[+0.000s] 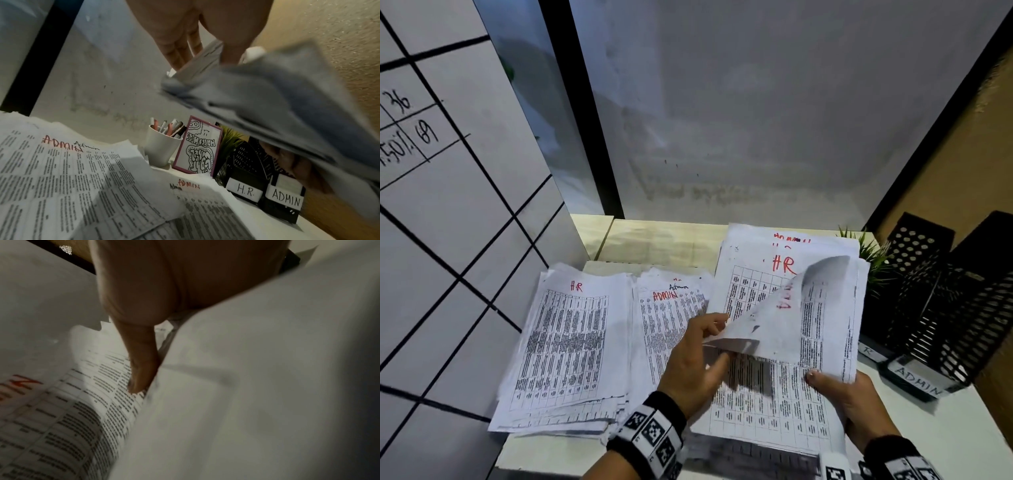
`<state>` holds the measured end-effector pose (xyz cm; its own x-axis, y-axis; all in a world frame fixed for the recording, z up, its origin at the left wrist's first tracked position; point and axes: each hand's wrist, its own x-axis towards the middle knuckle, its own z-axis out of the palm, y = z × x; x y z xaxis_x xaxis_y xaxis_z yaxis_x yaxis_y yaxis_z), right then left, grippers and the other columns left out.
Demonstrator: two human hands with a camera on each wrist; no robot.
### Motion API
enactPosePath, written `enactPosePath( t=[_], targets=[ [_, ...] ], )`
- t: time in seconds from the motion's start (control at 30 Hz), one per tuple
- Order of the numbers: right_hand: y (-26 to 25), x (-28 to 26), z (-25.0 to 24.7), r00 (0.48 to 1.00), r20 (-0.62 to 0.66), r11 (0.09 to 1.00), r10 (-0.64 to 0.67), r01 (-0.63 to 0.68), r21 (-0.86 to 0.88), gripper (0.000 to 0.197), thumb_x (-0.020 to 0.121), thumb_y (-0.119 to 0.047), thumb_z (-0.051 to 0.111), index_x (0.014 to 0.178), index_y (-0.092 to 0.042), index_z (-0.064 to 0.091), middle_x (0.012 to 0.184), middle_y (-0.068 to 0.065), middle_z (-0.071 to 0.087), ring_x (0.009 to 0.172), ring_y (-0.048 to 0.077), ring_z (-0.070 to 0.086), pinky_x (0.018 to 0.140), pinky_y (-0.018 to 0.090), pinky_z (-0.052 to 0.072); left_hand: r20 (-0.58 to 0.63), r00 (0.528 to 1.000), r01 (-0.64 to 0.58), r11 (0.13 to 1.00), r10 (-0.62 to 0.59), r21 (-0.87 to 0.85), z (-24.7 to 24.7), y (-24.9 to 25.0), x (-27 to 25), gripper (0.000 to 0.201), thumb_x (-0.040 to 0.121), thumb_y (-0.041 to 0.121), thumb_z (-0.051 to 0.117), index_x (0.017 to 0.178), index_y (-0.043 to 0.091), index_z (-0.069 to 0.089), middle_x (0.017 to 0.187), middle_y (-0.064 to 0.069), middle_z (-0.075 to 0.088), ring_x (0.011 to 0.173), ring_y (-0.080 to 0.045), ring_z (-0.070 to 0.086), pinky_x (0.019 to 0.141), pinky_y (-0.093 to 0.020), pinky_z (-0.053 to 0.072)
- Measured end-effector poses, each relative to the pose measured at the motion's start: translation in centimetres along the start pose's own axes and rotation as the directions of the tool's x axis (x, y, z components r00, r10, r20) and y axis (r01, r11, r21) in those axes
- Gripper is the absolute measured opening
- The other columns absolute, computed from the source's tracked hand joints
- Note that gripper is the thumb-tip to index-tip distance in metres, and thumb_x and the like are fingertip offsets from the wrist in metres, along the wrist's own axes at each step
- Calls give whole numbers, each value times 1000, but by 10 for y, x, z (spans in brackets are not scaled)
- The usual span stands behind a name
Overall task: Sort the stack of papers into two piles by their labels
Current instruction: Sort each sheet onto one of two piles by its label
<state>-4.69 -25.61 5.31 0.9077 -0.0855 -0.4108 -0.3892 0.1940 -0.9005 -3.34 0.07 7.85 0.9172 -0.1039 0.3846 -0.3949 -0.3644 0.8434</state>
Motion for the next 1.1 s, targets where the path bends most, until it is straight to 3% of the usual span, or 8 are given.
enactPosePath(
  t=[0.07, 0.23, 0.33, 0.5, 0.63, 0.87, 1.0, 1.1],
  targets=[
    [0, 1, -2, 1000, -4, 1000, 0, 0, 10, 100, 17, -40, 99, 96, 13, 68, 95, 32, 70, 91, 48, 68, 94, 59, 49, -94, 994, 52, 999, -51, 6, 4, 0, 1, 61, 81, -8, 63, 104, 45, 43, 106, 13, 61, 97, 0, 61, 75, -7, 47],
    [2, 1, -8, 1000, 3, 1000, -7, 6, 24, 92, 25, -30, 99, 100, 12, 67, 95, 29, 71, 82, 41, 71, 69, 43, 59, -388, 890, 184, 968, -237, -170, -3, 0, 17, 45, 81, -5, 70, 76, 27, 39, 86, 11, 70, 68, 3, 63, 60, -13, 49],
    [-4, -1, -9, 1000, 5, 997, -24, 24, 71, 55, 52, -9, 84, 103, 6, 68, 99, 24, 73, 82, 35, 73, 65, 36, 60, -417, 852, 262, 947, -317, -185, -20, -19, 19, 51, 82, -11, 62, 68, 37, 50, 88, 20, 69, 74, -5, 62, 68, -23, 51],
    [-7, -2, -25, 995, -98, 990, -21, 35, 136, 33, 68, 5, 69, 101, 2, 66, 85, 12, 76, 71, 21, 74, 56, 26, 58, -501, 796, 326, 938, -340, -118, -53, -49, 23, 31, 87, -1, 63, 84, 30, 66, 95, 6, 68, 82, -1, 64, 72, -9, 50],
    [-5, 0, -35, 991, -129, 989, -40, 58, 136, 60, 44, -9, 82, 102, -5, 66, 95, 10, 75, 77, 17, 74, 65, 27, 60, -446, 831, 412, 906, -332, 94, -66, -86, 30, 23, 93, 1, 52, 105, 15, 66, 108, 0, 64, 99, -20, 61, 87, -33, 51],
    [-9, -3, -32, 988, -133, 984, -74, 94, 154, 89, 28, -16, 86, 111, 4, 61, 80, 4, 76, 70, 14, 73, 58, 19, 56, -197, 826, 560, 811, -528, 169, -50, -122, 34, 57, 81, -25, 35, 120, 11, 55, 121, -5, 52, 103, -25, 55, 83, -31, 47],
    [-6, -4, -30, 990, -120, 982, -78, 97, 160, 107, 2, -36, 98, 98, -2, 66, 84, 10, 76, 72, 18, 74, 58, 21, 56, 56, 780, 514, 690, -623, 510, -50, -140, 37, 58, 80, -20, 47, 133, 3, 49, 138, -15, 43, 119, -29, 49, 95, -28, 41],
    [-5, -5, -30, 993, -92, 988, -70, 82, 134, 85, 29, -22, 99, 103, 3, 65, 84, 13, 76, 72, 22, 74, 56, 24, 57, 18, 795, 503, 677, -606, 537, -45, -139, 37, 52, 82, -16, 54, 129, 5, 55, 152, -14, 28, 134, -32, 38, 106, -29, 35]
  ],
)
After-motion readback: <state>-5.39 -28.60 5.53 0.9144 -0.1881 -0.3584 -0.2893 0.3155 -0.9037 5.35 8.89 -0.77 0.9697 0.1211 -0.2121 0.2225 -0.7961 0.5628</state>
